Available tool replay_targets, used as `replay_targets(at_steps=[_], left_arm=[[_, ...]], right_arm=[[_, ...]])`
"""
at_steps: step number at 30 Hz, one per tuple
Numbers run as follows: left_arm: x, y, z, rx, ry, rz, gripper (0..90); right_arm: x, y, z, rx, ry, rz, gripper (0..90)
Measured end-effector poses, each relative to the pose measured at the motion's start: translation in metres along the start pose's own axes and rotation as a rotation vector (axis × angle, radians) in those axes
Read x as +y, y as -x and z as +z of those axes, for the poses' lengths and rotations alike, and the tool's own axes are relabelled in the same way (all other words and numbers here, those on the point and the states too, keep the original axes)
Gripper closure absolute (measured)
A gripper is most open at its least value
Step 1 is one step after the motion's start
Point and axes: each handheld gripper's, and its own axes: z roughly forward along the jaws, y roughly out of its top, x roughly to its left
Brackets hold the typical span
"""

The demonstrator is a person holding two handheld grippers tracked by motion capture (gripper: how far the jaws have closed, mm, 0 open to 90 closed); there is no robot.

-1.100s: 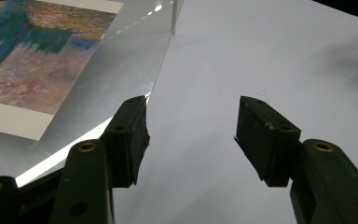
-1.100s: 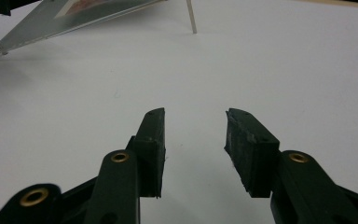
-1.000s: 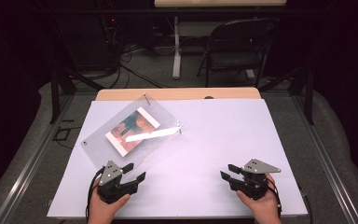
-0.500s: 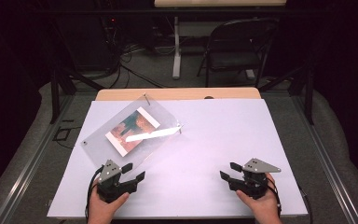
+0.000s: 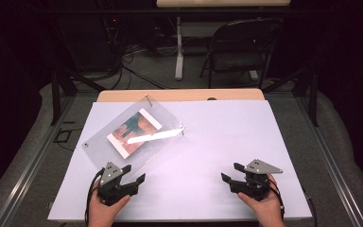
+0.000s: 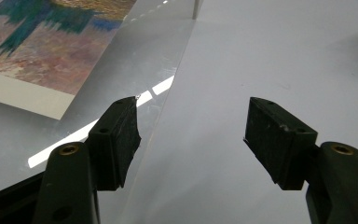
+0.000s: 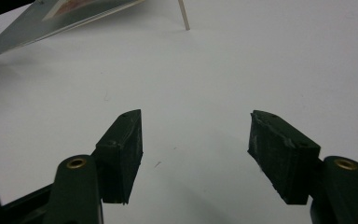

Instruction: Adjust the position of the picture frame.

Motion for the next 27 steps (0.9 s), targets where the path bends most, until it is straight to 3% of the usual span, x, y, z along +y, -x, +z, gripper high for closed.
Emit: replay_targets(at_steps=[9, 15, 20, 27], left_arm=[[0.002, -0.004, -0.004, 0.017, 0.004, -0.019, 38.3], [0.006, -0.005, -0.007, 0.028, -0.001, -0.012, 42.9], [0.007, -0.006, -0.007, 0.034, 0.0, -0.006, 44.2], [0.006, -0.007, -0.008, 0.032, 0.0, -0.006, 44.4]], right_arm=[[0.014, 0.004, 0.001, 0.018, -0.001, 0.017, 39.9], [0.029, 0.005, 0.007, 0.018, -0.008, -0.024, 46.0], [0.045, 0.005, 0.029, 0.048, -0.037, -0.065, 51.6], [0.067, 0.006, 0.063, 0.078, -0.065, -0.078, 58.3]])
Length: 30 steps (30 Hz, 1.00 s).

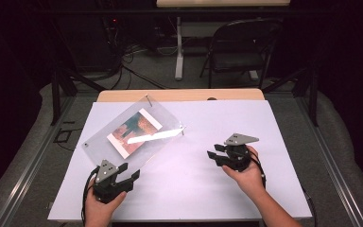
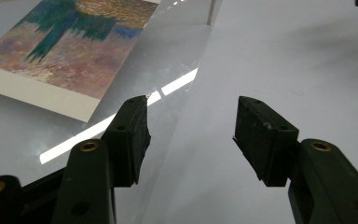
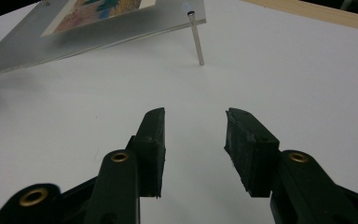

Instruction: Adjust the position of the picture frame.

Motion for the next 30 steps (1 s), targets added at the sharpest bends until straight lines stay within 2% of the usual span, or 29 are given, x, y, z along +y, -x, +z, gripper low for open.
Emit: replay_targets(at_steps=[5, 10, 19, 25, 30], left_arm=[[-0.001, -0.002, -0.001, 0.001, -0.003, -0.006, 45.0], [-0.001, -0.004, -0.002, 0.003, -0.001, -0.022, 46.7], [-0.002, -0.006, -0.002, 0.001, 0.0, -0.027, 48.0], [-0.003, -0.007, -0.001, -0.003, -0.005, -0.032, 48.4], [-0.003, -0.007, 0.0, -0.01, -0.006, -0.032, 48.4]], right_arm=[[0.017, 0.005, 0.024, 0.003, -0.005, 0.008, 61.2], [0.025, 0.009, 0.043, 0.003, -0.016, 0.02, 64.7], [0.028, 0.011, 0.08, -0.006, -0.024, 0.023, 66.9], [0.028, 0.011, 0.1, -0.014, -0.054, 0.002, 68.4], [0.027, 0.01, 0.114, -0.024, -0.05, -0.021, 69.0]])
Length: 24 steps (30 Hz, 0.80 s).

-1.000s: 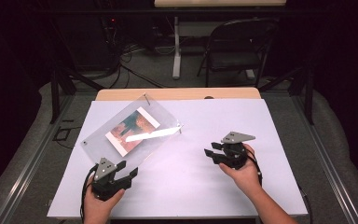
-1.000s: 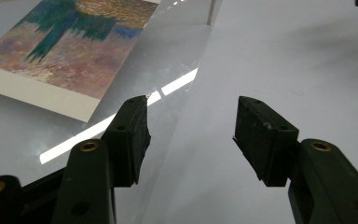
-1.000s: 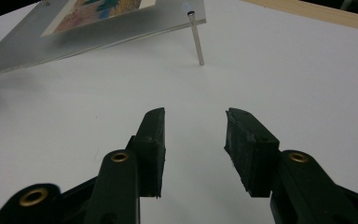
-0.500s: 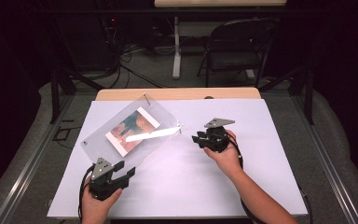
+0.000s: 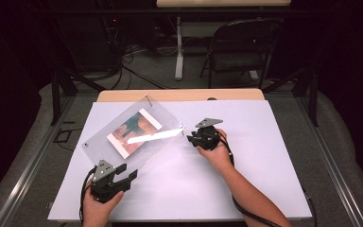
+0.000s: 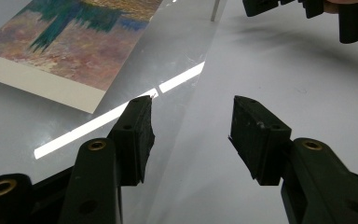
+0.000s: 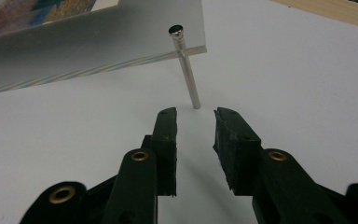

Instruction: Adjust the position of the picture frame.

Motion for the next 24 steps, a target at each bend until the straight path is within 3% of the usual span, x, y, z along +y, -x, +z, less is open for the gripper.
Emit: replay_targets(at_steps=[5, 15, 20, 24], left_arm=[[0.0, 0.0, -0.001, 0.001, 0.002, -0.003, 48.5], [-0.001, -0.003, -0.002, 0.001, 0.0, -0.019, 50.4], [-0.001, -0.003, -0.002, -0.007, -0.002, -0.022, 53.1], [-0.001, -0.003, -0.001, -0.011, -0.006, -0.021, 53.3]], right_arm=[[0.0, 0.001, 0.013, -0.016, 0.0, -0.004, 69.4], [0.011, -0.004, 0.033, -0.001, 0.016, -0.016, 68.3], [0.015, -0.008, 0.04, -0.019, 0.023, -0.044, 74.6], [0.015, -0.006, 0.042, -0.03, 0.031, -0.023, 80.2]])
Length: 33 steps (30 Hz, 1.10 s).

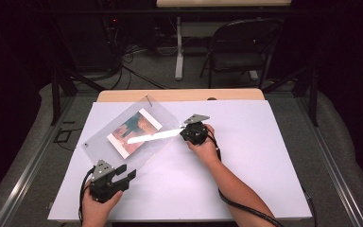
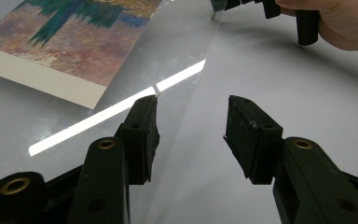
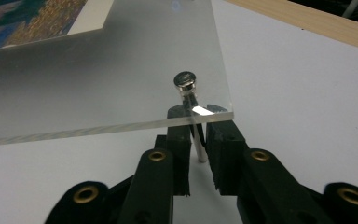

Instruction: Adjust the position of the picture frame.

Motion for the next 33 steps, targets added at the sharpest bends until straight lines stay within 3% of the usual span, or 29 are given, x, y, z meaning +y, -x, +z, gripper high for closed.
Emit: replay_targets(at_steps=[10, 17, 28, 33], left_arm=[[0.0, 0.0, 0.001, 0.0, -0.003, 0.001, 53.3], [0.0, 0.0, -0.001, 0.003, 0.002, 0.001, 53.4], [0.0, 0.002, -0.002, -0.003, 0.001, 0.001, 53.4], [0.001, 0.008, -0.003, -0.036, -0.009, 0.009, 64.5]], right_arm=[[0.005, -0.004, -0.003, -0.023, -0.04, -0.07, 83.1], [0.001, -0.004, -0.01, -0.005, -0.047, -0.075, 83.4], [-0.016, -0.004, -0.038, 0.009, -0.055, -0.074, 83.4], [-0.025, -0.003, -0.051, 0.018, -0.055, -0.06, 83.2]])
